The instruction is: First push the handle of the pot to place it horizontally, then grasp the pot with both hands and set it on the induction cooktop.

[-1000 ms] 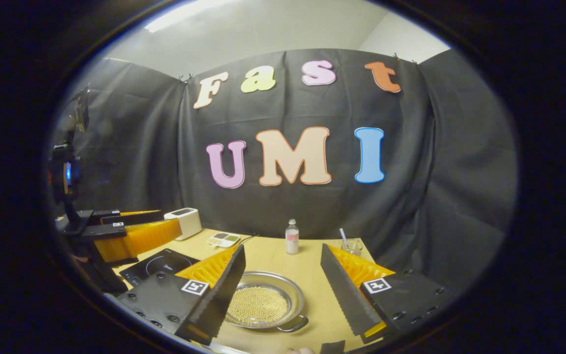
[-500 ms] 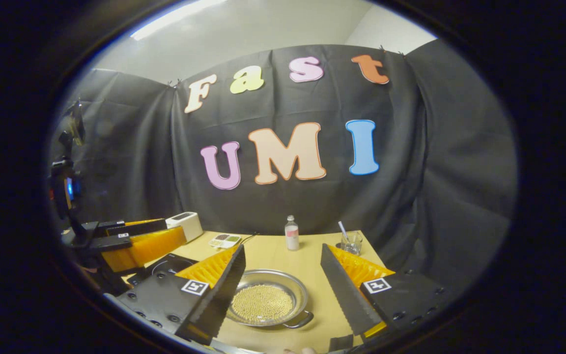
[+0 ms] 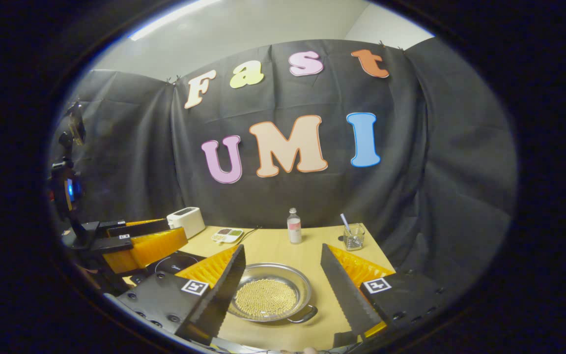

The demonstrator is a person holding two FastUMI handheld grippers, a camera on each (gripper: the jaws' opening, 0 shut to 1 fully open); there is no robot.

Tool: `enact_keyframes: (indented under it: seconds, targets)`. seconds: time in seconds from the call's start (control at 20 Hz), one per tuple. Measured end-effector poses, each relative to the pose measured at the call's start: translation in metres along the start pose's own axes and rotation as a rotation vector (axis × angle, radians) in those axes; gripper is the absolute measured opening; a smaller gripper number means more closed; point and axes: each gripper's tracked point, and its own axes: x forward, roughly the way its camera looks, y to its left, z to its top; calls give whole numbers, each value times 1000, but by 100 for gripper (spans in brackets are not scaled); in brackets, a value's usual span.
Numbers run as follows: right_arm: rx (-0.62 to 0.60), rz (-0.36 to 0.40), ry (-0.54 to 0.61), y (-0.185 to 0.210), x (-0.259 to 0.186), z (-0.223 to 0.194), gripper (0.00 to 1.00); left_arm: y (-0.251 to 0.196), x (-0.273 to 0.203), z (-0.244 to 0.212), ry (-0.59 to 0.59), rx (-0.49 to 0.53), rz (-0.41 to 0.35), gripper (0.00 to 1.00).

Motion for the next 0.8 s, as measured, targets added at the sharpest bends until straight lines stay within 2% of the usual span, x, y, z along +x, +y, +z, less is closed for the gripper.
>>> enact_keyframes:
  seconds: [0.45,0.5,0.55,0.65,0.75,0.8]
  targets:
    - [-19,-2,8,-3,1,-3,94,1,0,-6,15,-11,6,97]
    - [-21,-3,11,-3,1,-6,98,2,0,-6,15,-14,10,96]
    - [-22,1,16,-3,2,-7,94,2,0,-6,15,-16,13,96]
    - [-22,3,25,-3,3,-9,93,5,-2,-6,15,-16,20,96]
    - [-13,30,26,3,2,-10,93,8,-3,-7,19,-14,32,96]
    - [-5,45,25,8,2,-9,97,10,-4,-6,17,-15,37,96]
